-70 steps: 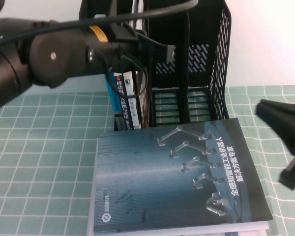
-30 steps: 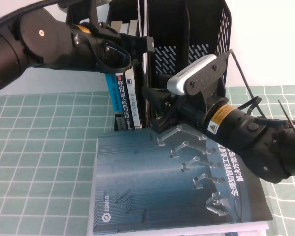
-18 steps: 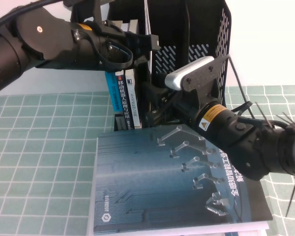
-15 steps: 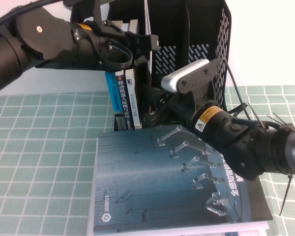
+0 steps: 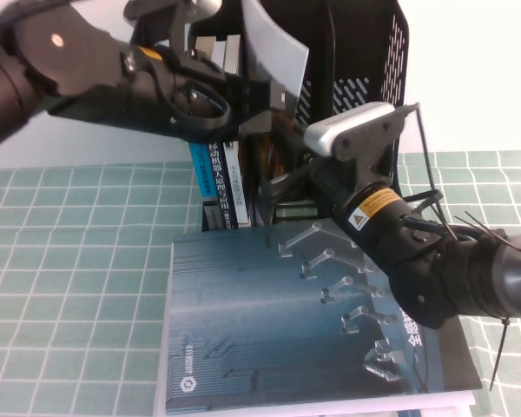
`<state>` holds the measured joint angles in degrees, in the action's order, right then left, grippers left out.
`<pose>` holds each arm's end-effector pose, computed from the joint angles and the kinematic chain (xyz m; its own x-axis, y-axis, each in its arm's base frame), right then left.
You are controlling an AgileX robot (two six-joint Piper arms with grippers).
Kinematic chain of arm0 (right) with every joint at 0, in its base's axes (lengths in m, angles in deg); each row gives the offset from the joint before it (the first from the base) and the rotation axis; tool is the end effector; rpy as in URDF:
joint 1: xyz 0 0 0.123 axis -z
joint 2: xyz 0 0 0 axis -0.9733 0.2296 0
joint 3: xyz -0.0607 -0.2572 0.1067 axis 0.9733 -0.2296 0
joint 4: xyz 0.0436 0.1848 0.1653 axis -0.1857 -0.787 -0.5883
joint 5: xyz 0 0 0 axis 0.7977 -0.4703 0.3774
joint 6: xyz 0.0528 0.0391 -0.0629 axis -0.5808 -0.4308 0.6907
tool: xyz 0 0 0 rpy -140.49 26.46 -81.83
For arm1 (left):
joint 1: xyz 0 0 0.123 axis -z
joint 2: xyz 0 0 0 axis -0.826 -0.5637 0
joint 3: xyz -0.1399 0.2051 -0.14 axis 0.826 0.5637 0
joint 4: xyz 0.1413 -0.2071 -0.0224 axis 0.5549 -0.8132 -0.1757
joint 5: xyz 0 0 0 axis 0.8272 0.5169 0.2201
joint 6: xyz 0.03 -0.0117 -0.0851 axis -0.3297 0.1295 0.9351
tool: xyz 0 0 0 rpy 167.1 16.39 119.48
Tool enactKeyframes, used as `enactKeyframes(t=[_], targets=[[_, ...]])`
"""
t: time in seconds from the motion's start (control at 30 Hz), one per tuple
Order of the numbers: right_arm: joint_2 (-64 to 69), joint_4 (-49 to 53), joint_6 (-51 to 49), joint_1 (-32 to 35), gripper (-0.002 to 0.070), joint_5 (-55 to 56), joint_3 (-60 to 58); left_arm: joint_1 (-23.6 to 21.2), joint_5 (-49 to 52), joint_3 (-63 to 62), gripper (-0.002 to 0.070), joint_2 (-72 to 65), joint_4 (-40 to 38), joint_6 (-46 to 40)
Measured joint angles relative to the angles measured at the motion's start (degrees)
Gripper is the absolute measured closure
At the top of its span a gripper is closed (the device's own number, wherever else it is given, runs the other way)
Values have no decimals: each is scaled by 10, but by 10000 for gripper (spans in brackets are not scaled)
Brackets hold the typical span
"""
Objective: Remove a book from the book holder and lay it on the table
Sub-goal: Pick up the right side book from the book shelf, then place the picked book on the book
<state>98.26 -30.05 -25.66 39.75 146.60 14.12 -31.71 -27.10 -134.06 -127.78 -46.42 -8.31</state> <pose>0.3347 0.2482 0.2141 0.0855 0.2020 -0.9756 -0.5879 0.8008 0.1143 0.3202 -0.1747 0.3607 -0.7149 -0.0541 -0.6972 0.3967 0.7896 -0.4681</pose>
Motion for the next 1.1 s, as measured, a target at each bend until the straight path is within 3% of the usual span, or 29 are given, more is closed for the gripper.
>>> enactKeyframes(t=[0.4, 0.63, 0.87, 1.0, 1.1], targets=[[-71, 0, 36, 0, 660, 35, -18, 0, 40, -31, 678, 118, 4, -16], [-214, -1, 78, 3, 661, 35, -18, 0, 145, -37, 678, 198, 58, -17], [-391, 56, 174, 3, 661, -185, -18, 0, 222, -28, 677, 283, 209, 19], [-461, 169, 200, 3, 661, -383, -18, -1, 216, 29, 678, 355, 269, 51], [-476, 274, 172, -1, 661, -493, -18, -1, 190, 110, 678, 424, 269, 71]])
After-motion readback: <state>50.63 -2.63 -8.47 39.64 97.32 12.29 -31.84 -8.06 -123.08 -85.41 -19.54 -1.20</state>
